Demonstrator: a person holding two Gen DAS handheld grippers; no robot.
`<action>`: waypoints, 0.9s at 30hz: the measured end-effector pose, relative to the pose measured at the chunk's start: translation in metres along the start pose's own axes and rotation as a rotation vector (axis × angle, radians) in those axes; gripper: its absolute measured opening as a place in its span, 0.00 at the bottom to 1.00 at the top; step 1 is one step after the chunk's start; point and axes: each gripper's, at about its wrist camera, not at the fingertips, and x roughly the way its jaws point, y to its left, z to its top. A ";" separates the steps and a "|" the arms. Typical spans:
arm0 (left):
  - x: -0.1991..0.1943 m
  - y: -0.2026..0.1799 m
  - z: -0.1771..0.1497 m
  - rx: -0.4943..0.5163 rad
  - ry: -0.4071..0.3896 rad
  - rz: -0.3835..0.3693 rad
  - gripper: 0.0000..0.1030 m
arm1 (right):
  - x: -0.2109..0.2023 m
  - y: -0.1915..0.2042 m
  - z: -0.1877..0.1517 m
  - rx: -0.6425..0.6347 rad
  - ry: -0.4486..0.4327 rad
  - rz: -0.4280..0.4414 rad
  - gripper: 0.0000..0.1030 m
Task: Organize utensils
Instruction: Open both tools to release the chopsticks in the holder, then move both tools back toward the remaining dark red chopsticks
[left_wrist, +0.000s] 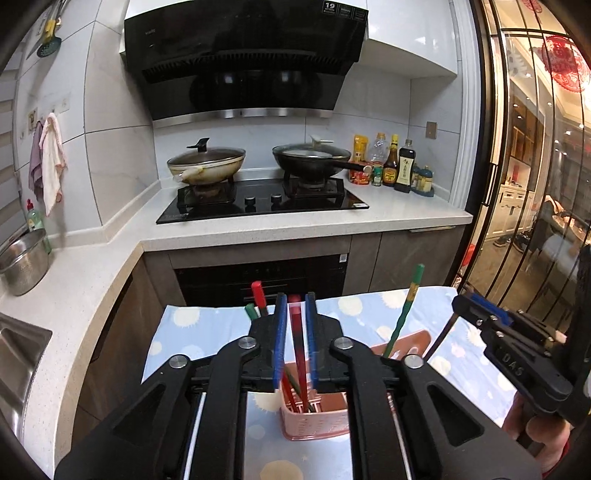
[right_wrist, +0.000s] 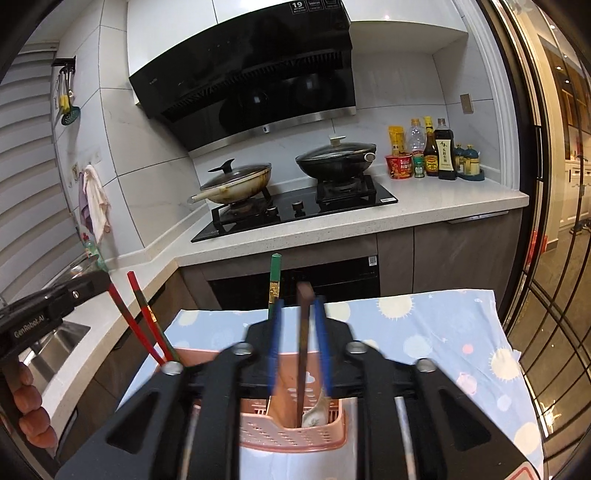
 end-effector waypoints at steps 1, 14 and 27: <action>-0.001 0.001 -0.003 -0.010 -0.001 0.008 0.37 | -0.004 -0.001 -0.001 0.004 -0.014 -0.003 0.40; -0.047 0.009 -0.039 -0.017 -0.025 0.049 0.68 | -0.060 -0.011 -0.024 0.037 -0.036 0.014 0.42; -0.099 0.004 -0.109 -0.025 0.031 0.066 0.70 | -0.141 -0.006 -0.103 -0.006 0.020 -0.005 0.42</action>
